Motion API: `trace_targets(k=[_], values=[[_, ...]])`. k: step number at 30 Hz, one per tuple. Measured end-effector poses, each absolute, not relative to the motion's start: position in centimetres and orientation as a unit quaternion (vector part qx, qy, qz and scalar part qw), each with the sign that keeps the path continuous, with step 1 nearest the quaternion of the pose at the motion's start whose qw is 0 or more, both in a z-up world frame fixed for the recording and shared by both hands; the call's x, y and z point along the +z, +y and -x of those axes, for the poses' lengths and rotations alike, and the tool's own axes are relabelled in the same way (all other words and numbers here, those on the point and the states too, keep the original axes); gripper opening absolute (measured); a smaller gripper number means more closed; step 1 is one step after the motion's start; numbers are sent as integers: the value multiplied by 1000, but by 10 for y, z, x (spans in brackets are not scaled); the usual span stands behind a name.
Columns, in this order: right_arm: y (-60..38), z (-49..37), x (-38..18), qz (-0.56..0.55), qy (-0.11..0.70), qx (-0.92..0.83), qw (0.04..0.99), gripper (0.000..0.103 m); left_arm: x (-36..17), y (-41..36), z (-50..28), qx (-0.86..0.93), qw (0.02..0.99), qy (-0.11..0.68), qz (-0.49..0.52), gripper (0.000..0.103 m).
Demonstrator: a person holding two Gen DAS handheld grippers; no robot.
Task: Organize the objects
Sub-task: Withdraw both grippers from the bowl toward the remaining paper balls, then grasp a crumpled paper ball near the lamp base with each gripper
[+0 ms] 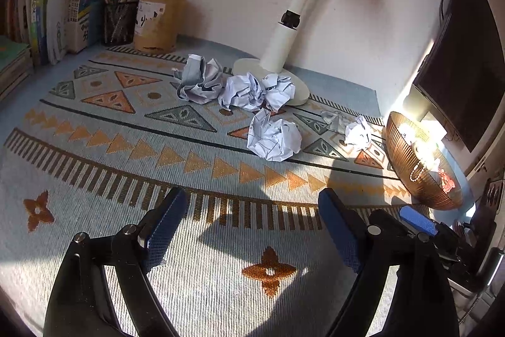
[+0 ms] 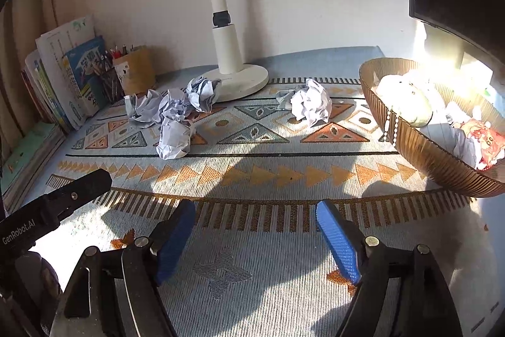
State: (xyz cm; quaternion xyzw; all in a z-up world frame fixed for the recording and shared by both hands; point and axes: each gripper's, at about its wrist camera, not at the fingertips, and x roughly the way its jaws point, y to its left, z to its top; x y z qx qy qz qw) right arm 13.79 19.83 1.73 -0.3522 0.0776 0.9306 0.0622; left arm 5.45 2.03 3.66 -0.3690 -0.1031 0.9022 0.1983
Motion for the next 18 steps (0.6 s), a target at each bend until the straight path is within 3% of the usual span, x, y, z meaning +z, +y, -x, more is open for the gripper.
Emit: trace_targets(k=[7, 9, 12, 18], values=[[180, -100, 39, 383, 97, 919, 16, 78, 56, -15, 0, 883, 205, -118, 405, 85], [164, -75, 46, 385, 92, 919, 1, 83, 60, -16, 28, 881, 214, -94, 411, 85], [144, -33, 36, 401, 86, 912, -7, 84, 51, -8, 72, 883, 208, -54, 417, 85], [129, 14, 3, 419, 102, 902, -15, 84, 22, 8, 134, 866, 201, -63, 453, 85]])
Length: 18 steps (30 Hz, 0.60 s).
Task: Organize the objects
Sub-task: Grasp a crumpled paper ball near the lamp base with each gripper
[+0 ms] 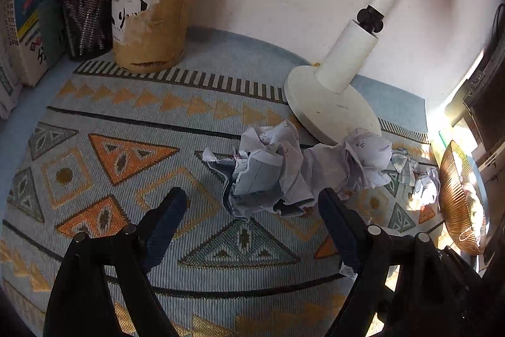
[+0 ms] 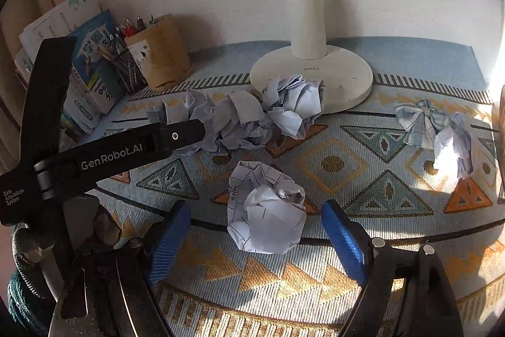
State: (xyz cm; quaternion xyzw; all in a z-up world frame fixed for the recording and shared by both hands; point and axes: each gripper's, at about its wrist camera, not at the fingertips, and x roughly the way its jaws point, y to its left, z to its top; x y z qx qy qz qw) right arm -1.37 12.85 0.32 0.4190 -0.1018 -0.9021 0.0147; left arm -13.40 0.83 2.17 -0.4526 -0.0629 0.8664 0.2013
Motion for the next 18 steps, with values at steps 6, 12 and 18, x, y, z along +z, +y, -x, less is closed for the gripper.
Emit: trace_targets(k=[6, 12, 18], values=[[120, 20, -5, -426, -76, -902, 1, 47, 19, 26, 135, 879, 205, -25, 430, 61], [125, 13, 0, -405, -84, -910, -1, 46, 23, 24, 128, 891, 193, -11, 410, 46], [132, -15, 13, -378, -88, -922, 0, 46, 31, 11, 109, 899, 182, -29, 396, 45]])
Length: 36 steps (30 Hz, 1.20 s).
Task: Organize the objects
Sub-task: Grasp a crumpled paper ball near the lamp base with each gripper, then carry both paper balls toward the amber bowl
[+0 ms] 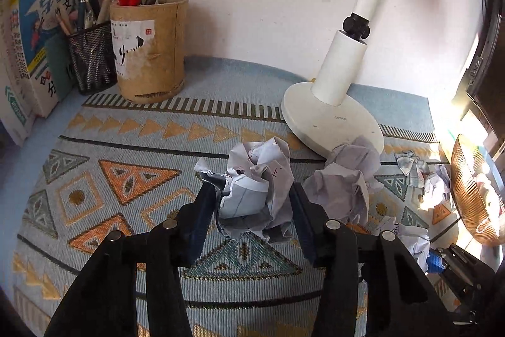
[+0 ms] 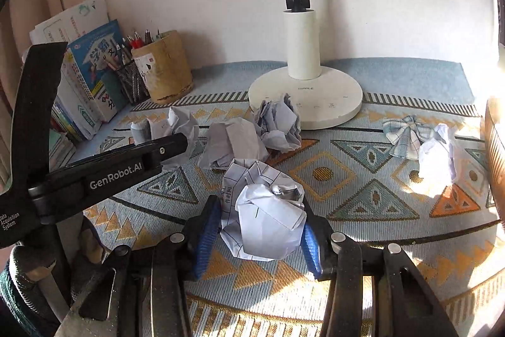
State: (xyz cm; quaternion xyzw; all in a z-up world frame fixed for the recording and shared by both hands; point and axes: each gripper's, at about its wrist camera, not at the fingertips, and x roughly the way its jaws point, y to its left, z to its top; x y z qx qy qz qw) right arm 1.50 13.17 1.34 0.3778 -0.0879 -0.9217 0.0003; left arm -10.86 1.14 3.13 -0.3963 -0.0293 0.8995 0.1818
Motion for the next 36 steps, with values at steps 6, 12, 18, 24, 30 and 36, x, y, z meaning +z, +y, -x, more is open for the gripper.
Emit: trace_targets(k=[6, 12, 18, 24, 30, 36], values=[[169, -101, 27, -360, -85, -929, -18, 46, 44, 7, 34, 901, 187, -36, 389, 45], [214, -142, 17, -372, -84, -923, -52, 47, 37, 44, -39, 887, 207, -79, 405, 45], [235, -140, 2, -389, -124, -912, -41, 47, 29, 83, -66, 905, 175, -28, 387, 45], [238, -140, -1, -397, -138, -907, -28, 56, 26, 87, -67, 903, 182, -17, 390, 46], [230, -145, 5, -380, -120, -917, -25, 67, 29, 83, -70, 903, 199, -29, 380, 49], [228, -135, -4, -410, -109, -905, -35, 67, 30, 84, -72, 904, 203, -32, 375, 49]])
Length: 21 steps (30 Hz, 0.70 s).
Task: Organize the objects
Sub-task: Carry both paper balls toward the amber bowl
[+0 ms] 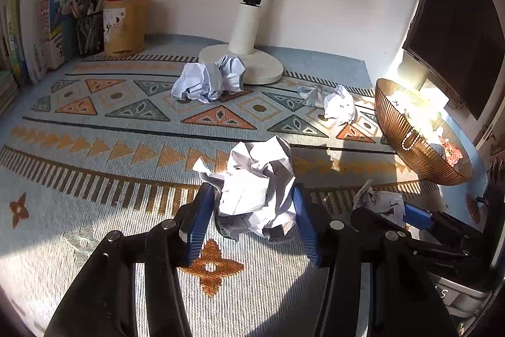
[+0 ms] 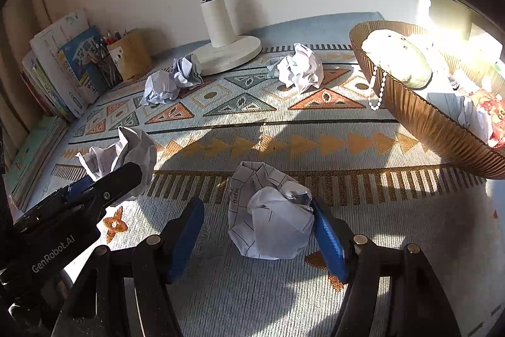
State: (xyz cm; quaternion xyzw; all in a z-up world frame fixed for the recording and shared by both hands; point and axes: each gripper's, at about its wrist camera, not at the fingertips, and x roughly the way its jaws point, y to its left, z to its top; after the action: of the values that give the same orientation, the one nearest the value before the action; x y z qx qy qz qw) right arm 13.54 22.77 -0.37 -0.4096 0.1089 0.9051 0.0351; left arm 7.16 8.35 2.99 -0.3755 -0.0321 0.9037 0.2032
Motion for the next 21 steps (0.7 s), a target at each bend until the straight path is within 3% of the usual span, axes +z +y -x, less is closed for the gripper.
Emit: trace_targets(k=[4, 8, 11, 21], values=[[226, -131, -8, 423, 101, 900, 40, 67, 31, 85, -74, 905, 206, -28, 372, 49], [222, -134, -5, 414, 87, 905, 41, 60, 31, 84, -73, 904, 208, -32, 372, 49], [219, -133, -6, 416, 77, 905, 44, 48, 31, 83, -73, 904, 209, -33, 372, 49], [216, -133, -5, 413, 67, 907, 45, 47, 31, 83, -75, 905, 215, -31, 366, 49]])
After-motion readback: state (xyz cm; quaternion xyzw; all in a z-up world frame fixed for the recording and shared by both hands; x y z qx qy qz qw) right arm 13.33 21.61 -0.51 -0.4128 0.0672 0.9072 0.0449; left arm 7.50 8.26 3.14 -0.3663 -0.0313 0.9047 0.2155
